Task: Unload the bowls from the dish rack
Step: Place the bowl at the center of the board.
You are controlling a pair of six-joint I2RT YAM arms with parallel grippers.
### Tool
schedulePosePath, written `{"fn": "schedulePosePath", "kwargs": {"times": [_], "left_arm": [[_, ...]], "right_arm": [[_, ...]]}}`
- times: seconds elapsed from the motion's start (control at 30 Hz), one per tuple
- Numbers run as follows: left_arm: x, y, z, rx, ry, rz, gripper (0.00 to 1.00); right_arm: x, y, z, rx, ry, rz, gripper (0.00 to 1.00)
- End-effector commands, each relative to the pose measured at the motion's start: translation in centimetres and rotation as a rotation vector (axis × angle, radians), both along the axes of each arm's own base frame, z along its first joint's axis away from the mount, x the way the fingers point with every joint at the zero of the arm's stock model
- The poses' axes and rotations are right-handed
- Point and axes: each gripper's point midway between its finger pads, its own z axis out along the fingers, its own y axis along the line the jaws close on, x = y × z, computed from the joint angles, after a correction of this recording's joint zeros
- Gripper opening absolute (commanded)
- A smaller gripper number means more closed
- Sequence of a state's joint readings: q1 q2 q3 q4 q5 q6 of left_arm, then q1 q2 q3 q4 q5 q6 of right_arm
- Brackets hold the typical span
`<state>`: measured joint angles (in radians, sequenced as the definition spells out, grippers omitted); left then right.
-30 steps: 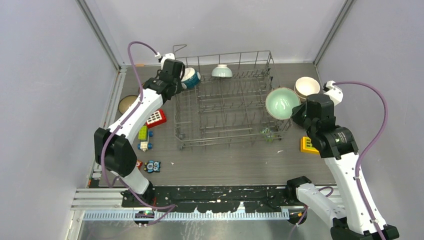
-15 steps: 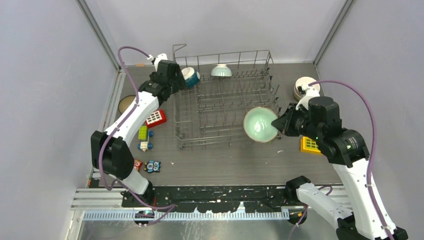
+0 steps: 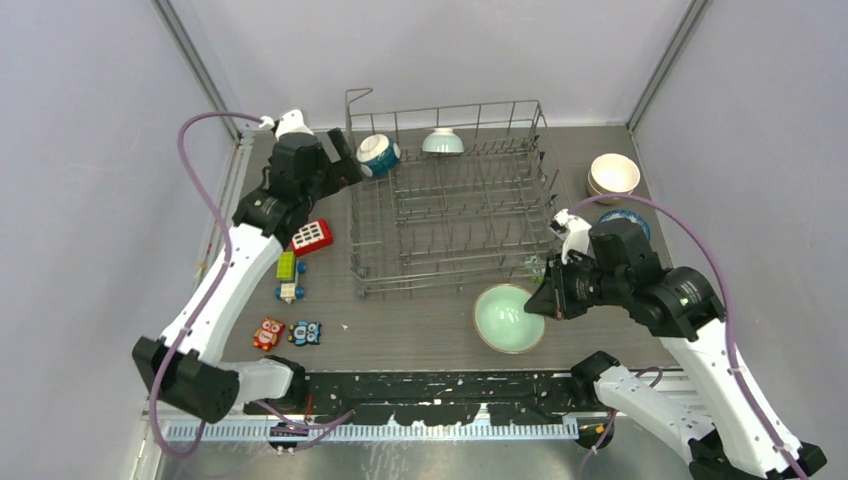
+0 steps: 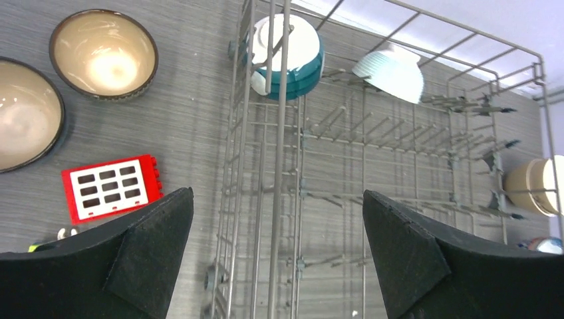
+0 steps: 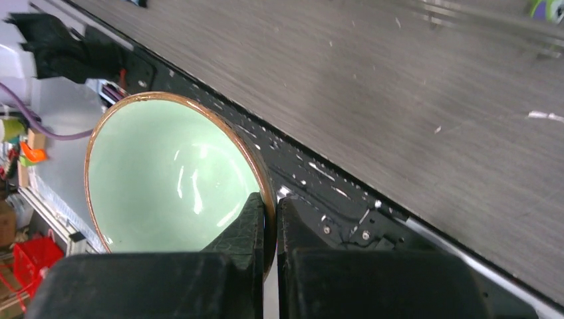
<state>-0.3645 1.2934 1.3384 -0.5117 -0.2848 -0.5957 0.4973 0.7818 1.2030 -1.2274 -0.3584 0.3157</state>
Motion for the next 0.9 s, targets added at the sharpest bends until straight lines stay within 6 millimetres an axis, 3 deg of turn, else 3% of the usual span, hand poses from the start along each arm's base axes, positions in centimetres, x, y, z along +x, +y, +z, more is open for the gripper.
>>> {"fn": "schedulePosePath", "kwargs": {"times": [0.0, 0.13, 0.43, 0.7, 0.87], "left_arm": [[-2.9, 0.6, 1.3, -0.003, -0.045, -0.048, 1.00], [-5.3, 1.3, 0.8, -0.019, -0.075, -0.058, 1.00], [-9.1, 1.3, -3.3, -0.080, -0.006, -0.086, 1.00], [-11.0, 2.3, -3.6, -0.067, -0.027, -0.085, 1.00], [-11.4, 2.9, -5.1, -0.044, 0.000, -0.068, 1.00]], "right_arm": [[0.3, 0.9, -1.6, 0.002, 0.048, 0.011, 0.01], [0.7, 0.9, -3.9, -0.068, 0.104, -0.026, 0.01], [1.9, 1.8, -8.7, -0.131, 0.095, -0.170, 0.01], [4.3, 2.2, -11.4, -0.067, -0.009, -0.406, 0.01], [5.5, 2.5, -13.4, -0.011, -0.038, -0.498, 0.01]]}}
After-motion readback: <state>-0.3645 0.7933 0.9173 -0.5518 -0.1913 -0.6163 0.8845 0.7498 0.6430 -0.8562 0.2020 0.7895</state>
